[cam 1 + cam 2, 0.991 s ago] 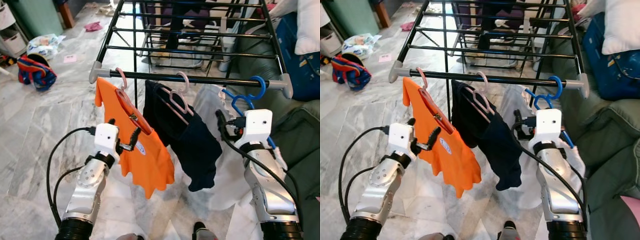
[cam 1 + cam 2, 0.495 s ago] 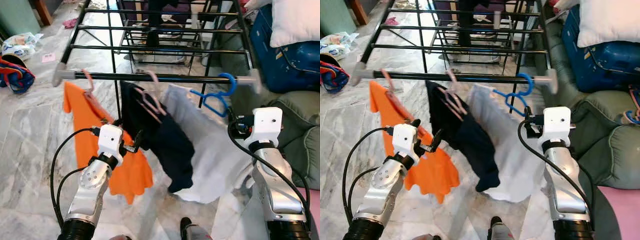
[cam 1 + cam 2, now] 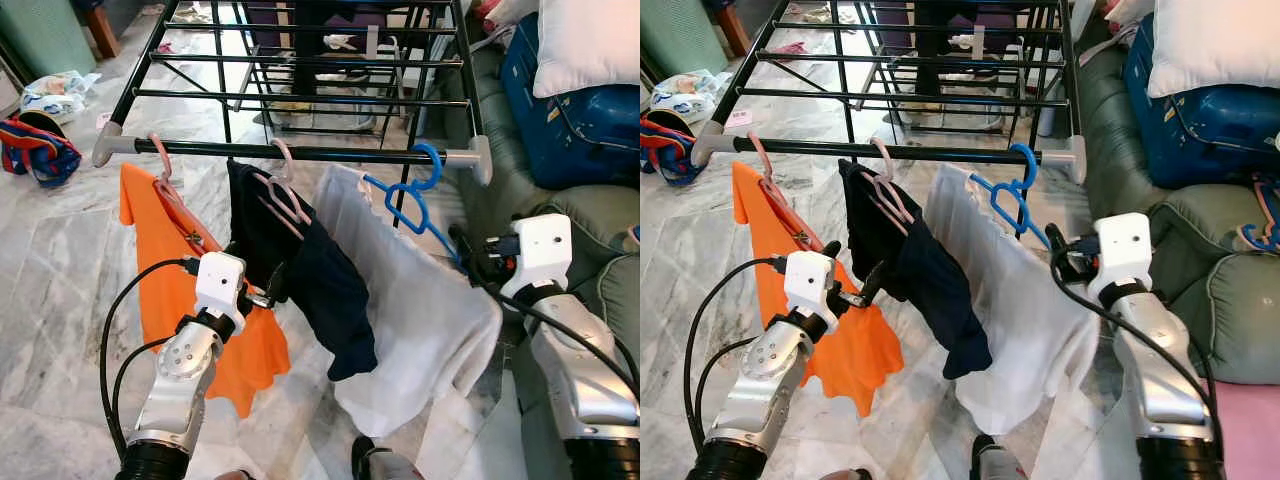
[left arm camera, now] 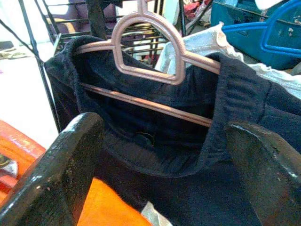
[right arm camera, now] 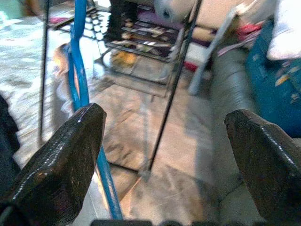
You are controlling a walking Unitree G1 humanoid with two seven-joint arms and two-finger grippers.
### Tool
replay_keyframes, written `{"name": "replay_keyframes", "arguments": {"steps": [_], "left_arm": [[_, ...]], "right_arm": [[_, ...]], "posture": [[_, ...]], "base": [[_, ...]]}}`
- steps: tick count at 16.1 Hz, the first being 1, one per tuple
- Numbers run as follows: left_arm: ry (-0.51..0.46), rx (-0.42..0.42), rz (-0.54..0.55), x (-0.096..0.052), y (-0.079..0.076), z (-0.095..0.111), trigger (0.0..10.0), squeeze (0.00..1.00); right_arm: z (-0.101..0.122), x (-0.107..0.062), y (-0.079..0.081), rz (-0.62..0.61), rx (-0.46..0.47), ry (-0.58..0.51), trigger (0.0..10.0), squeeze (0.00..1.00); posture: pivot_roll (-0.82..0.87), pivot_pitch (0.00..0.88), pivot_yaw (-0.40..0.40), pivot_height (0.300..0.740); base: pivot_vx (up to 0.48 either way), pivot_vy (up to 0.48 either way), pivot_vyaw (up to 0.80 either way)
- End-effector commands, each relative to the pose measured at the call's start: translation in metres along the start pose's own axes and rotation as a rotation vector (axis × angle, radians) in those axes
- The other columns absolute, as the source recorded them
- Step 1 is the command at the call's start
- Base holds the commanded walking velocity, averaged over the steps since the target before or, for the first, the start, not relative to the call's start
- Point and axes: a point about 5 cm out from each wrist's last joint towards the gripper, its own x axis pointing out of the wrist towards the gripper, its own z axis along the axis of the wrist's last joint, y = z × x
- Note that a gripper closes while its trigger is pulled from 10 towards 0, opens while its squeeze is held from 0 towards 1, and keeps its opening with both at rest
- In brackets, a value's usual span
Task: Hang hanger
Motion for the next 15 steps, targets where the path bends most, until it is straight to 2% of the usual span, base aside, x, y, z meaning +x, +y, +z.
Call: {"name": "replay_keyframes", "arguments": {"steps": [1, 2, 5, 8, 9, 10, 14, 15], "left_arm": [[0.026, -0.008, -0.008, -0.003, 0.000, -0.005, 10.0, 0.00], [0.025, -0.011, -0.016, -0.003, 0.000, -0.005, 10.0, 0.00], [0.023, -0.016, -0.006, -0.004, 0.001, -0.005, 10.0, 0.00], [0.028, -0.015, 0.006, -0.007, 0.001, -0.007, 10.0, 0.00], [0.029, -0.013, 0.007, -0.008, 0.002, -0.008, 10.0, 0.00], [0.029, -0.012, 0.007, -0.008, 0.002, -0.007, 10.0, 0.00], [0.036, -0.001, -0.006, -0.007, 0.004, -0.008, 10.0, 0.00], [0.040, 0.002, -0.009, -0.006, 0.004, -0.008, 10.0, 0.00]], "right_arm": [[-0.005, 0.001, -0.003, 0.060, 0.036, 0.040, 10.0, 0.00], [-0.008, 0.002, -0.001, 0.155, 0.018, 0.064, 10.0, 0.00], [-0.005, 0.003, 0.003, 0.211, 0.034, 0.050, 10.0, 0.00], [0.009, 0.005, 0.007, 0.254, 0.026, -0.042, 10.0, 0.00], [0.016, 0.006, 0.009, 0.251, -0.001, -0.093, 10.0, 0.00], [0.018, 0.008, 0.010, 0.243, 0.003, -0.098, 10.0, 0.00], [0.002, 0.018, 0.027, 0.223, 0.092, -0.013, 10.0, 0.00], [-0.008, 0.024, 0.039, 0.235, 0.132, 0.022, 10.0, 0.00]], "posture": [[-0.04, 0.168, 0.035, 0.740], [-0.04, 0.169, 0.032, 0.740], [-0.04, 0.169, 0.024, 0.740], [-0.03, 0.169, 0.022, 0.740], [-0.03, 0.169, 0.025, 0.740], [-0.03, 0.170, 0.026, 0.740], [-0.03, 0.166, 0.043, 0.740], [-0.03, 0.165, 0.049, 0.740]], "base": [[0.000, 0.000, 0.00], [0.000, 0.000, 0.00], [0.000, 0.000, 0.00], [0.000, 0.000, 0.00], [0.000, 0.000, 0.00], [0.000, 0.000, 0.00], [0.000, 0.000, 0.00], [0.000, 0.000, 0.00]]}}
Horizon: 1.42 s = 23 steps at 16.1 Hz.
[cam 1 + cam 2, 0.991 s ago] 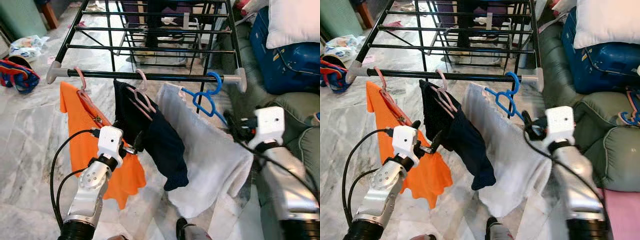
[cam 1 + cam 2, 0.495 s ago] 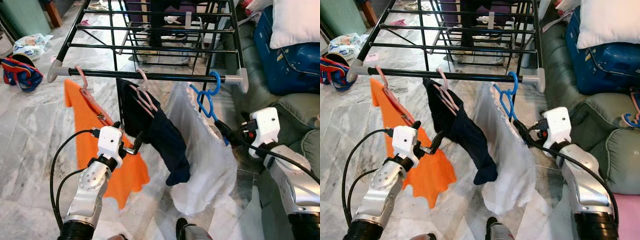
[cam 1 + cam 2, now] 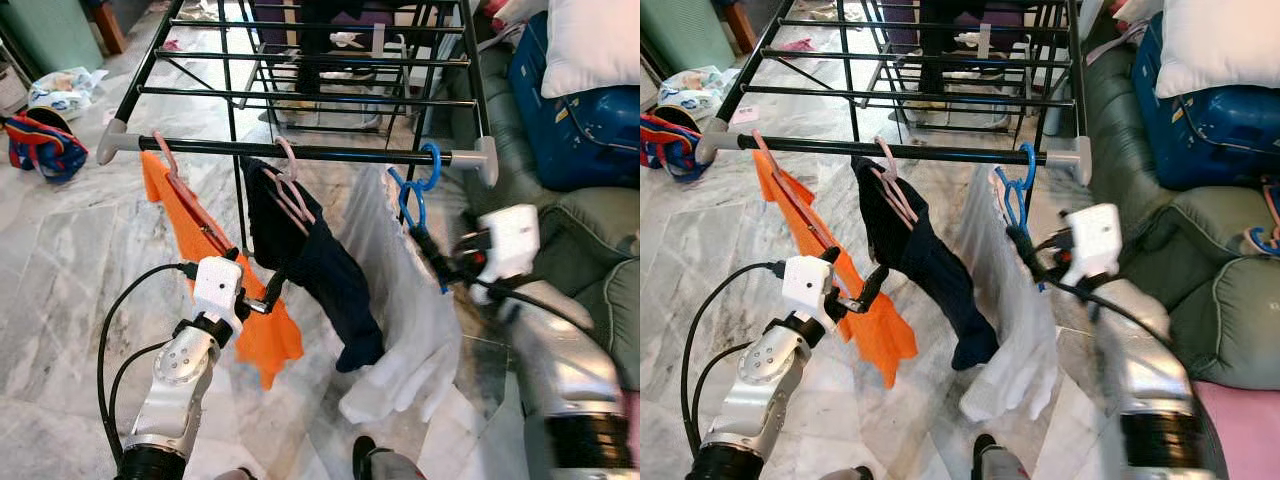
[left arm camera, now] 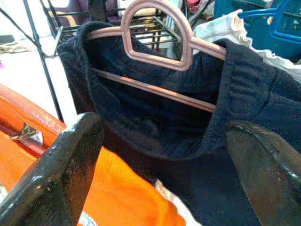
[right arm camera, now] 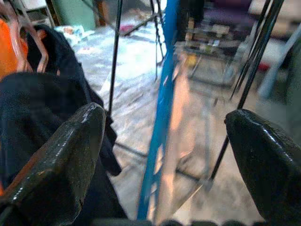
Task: Hang hanger
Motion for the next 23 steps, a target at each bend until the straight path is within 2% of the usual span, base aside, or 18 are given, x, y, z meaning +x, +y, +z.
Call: {"name": "replay_keyframes", "arguments": {"steps": [1, 2, 3, 5, 6, 12, 15, 23], "left_arm": [[0.022, 0.004, -0.004, -0.001, 0.002, -0.004, 10.0, 0.00], [0.025, 0.006, -0.009, -0.001, 0.002, -0.004, 10.0, 0.00], [0.025, 0.007, -0.010, -0.001, 0.002, -0.004, 10.0, 0.00], [0.027, 0.009, -0.012, 0.000, 0.002, -0.005, 10.0, 0.00], [0.028, 0.010, -0.012, 0.000, 0.003, -0.005, 10.0, 0.00], [0.038, 0.018, -0.015, -0.001, 0.002, -0.008, 10.0, 0.00], [0.041, 0.021, -0.013, -0.002, 0.003, -0.008, 10.0, 0.00], [0.044, 0.029, -0.021, 0.000, 0.002, -0.008, 10.0, 0.00]], "right_arm": [[-0.009, 0.007, 0.006, -0.002, 0.029, 0.038, 7.5, 0.00], [-0.013, 0.011, 0.009, -0.014, 0.044, 0.052, 4.8, 0.00], [-0.015, 0.013, 0.010, -0.025, 0.058, 0.061, 0.4, 0.00], [-0.022, 0.017, 0.010, -0.048, 0.074, 0.093, 0.4, 0.00], [-0.023, 0.019, 0.010, -0.051, 0.083, 0.098, 0.0, 0.00], [-0.026, 0.036, 0.012, -0.038, 0.053, 0.139, 0.0, 0.00], [-0.028, 0.038, 0.012, -0.038, 0.017, 0.143, 0.0, 0.00], [-0.024, 0.036, -0.002, -0.146, -0.060, 0.110, 0.0, 0.00]], "posture": [[-0.03, 0.163, 0.052, 0.740], [-0.03, 0.162, 0.053, 0.740], [-0.03, 0.160, 0.056, 0.740], [-0.03, 0.157, 0.058, 0.740], [-0.03, 0.156, 0.060, 0.740], [-0.03, 0.151, 0.054, 0.740], [-0.02, 0.152, 0.052, 0.740], [-0.02, 0.147, 0.059, 0.740]], "base": [[0.000, 0.000, 0.00], [0.000, 0.000, 0.00], [0.000, 0.000, 0.00], [0.000, 0.000, 0.00], [0.000, 0.000, 0.00], [0.000, 0.000, 0.00], [0.000, 0.000, 0.00], [0.000, 0.000, 0.00]]}}
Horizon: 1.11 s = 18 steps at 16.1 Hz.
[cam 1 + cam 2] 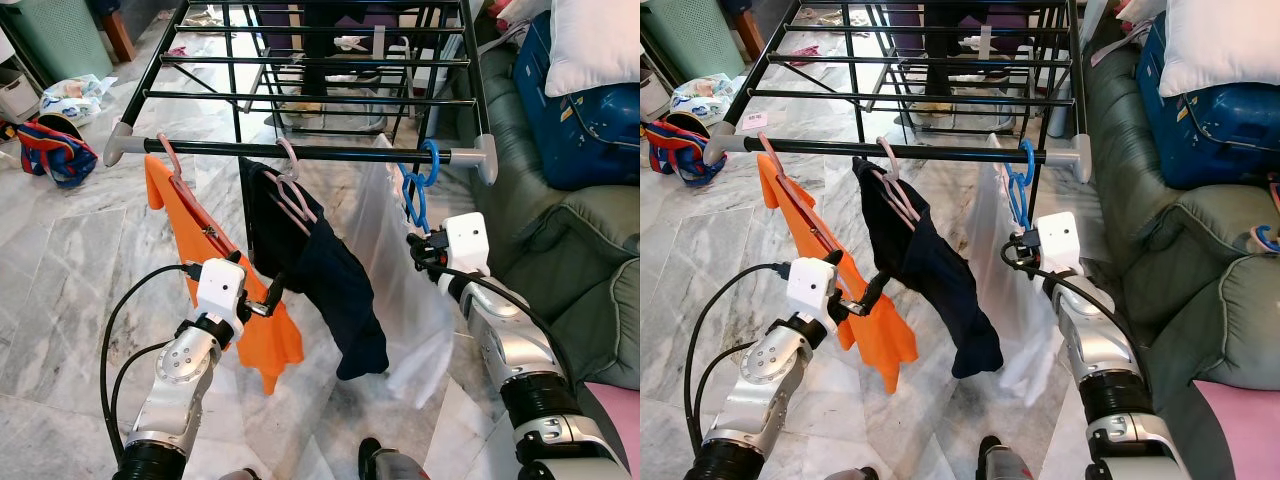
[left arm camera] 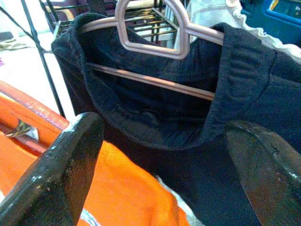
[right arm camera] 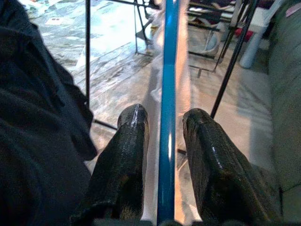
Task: Hang hanger
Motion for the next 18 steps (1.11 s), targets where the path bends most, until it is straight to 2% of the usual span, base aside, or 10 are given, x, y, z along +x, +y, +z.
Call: {"name": "replay_keyframes", "arguments": {"steps": [1, 10, 13, 15, 18], "left_arm": [[0.012, 0.019, -0.005, -0.002, 0.002, -0.002, 10.0, 0.00], [0.017, 0.023, -0.006, -0.001, 0.000, -0.004, 10.0, 0.00], [0.015, 0.025, -0.003, -0.001, 0.000, -0.004, 10.0, 0.00], [0.012, 0.026, 0.000, 0.000, -0.001, -0.003, 10.0, 0.00], [0.000, 0.026, 0.018, 0.000, -0.001, -0.003, 10.0, 0.00]], "right_arm": [[0.001, 0.001, -0.001, -0.014, -0.008, -0.008, 0.0, 0.00], [0.006, 0.000, 0.000, -0.009, 0.012, -0.067, 0.0, 0.00], [0.011, -0.003, -0.002, -0.048, 0.014, -0.125, 0.0, 0.00], [0.019, -0.008, -0.004, -0.089, 0.016, -0.213, 0.0, 0.00], [0.025, -0.027, -0.002, -0.135, -0.012, -0.308, 0.0, 0.00]], "posture": [[-0.03, 0.148, 0.061, 0.740], [-0.03, 0.147, 0.061, 0.740], [-0.03, 0.146, 0.057, 0.740], [-0.03, 0.146, 0.055, 0.740], [-0.03, 0.147, 0.051, 0.740]], "base": [[0.000, 0.000, 0.00], [0.000, 0.000, 0.00], [0.000, 0.000, 0.00], [0.000, 0.000, 0.00], [0.000, 0.000, 0.00]]}}
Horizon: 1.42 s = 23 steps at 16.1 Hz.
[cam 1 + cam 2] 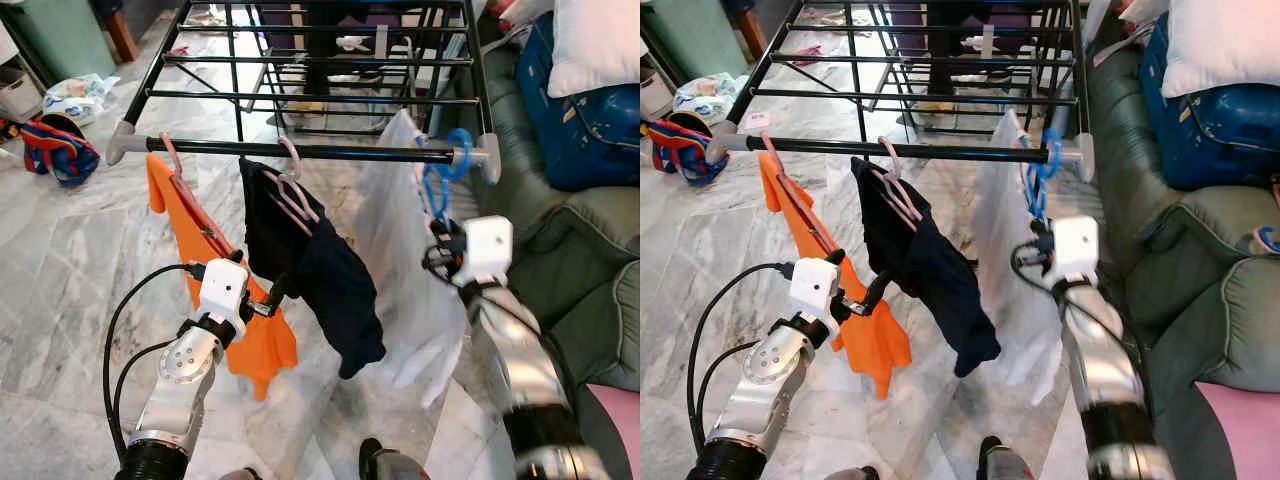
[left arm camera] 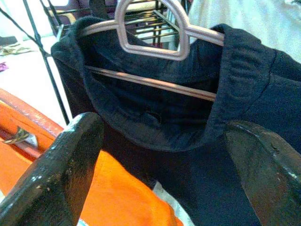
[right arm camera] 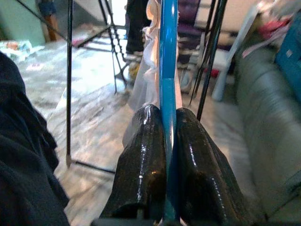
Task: Hang hanger
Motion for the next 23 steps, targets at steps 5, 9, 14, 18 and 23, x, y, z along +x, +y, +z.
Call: {"name": "replay_keyframes", "arguments": {"steps": [5, 9, 14, 18, 23], "left_arm": [[0.039, 0.027, 0.061, -0.001, -0.001, -0.008, 10.0, 0.00], [0.061, 0.028, 0.087, 0.001, -0.003, -0.012, 10.0, 0.00], [0.078, -0.004, 0.089, 0.001, -0.005, -0.016, 10.0, 0.00], [0.089, -0.005, 0.103, -0.001, -0.006, -0.020, 10.0, 0.00], [0.101, 0.002, 0.099, -0.003, -0.007, -0.023, 10.0, 0.00]], "right_arm": [[-0.006, -0.043, 0.002, -0.025, -0.012, -0.038, 10.0, 0.00], [-0.039, -0.077, 0.005, -0.021, -0.005, 0.080, 10.0, 0.00], [-0.053, -0.085, 0.008, -0.021, 0.013, 0.153, 10.0, 0.00], [-0.053, -0.081, 0.008, 0.003, 0.007, 0.166, 10.0, 0.00], [-0.054, -0.078, 0.010, 0.014, 0.006, 0.171, 10.0, 0.00]], "posture": [[-0.05, 0.156, 0.043, 0.740], [-0.07, 0.158, 0.036, 0.740], [-0.06, 0.155, 0.026, 0.740], [-0.05, 0.148, 0.011, 0.740], [-0.05, 0.146, 0.010, 0.740]], "base": [[0.000, 0.000, 0.00], [0.000, 0.000, 0.00], [0.000, 0.000, -0.22], [0.000, 0.205, -0.39], [0.000, 0.338, -0.22]]}}
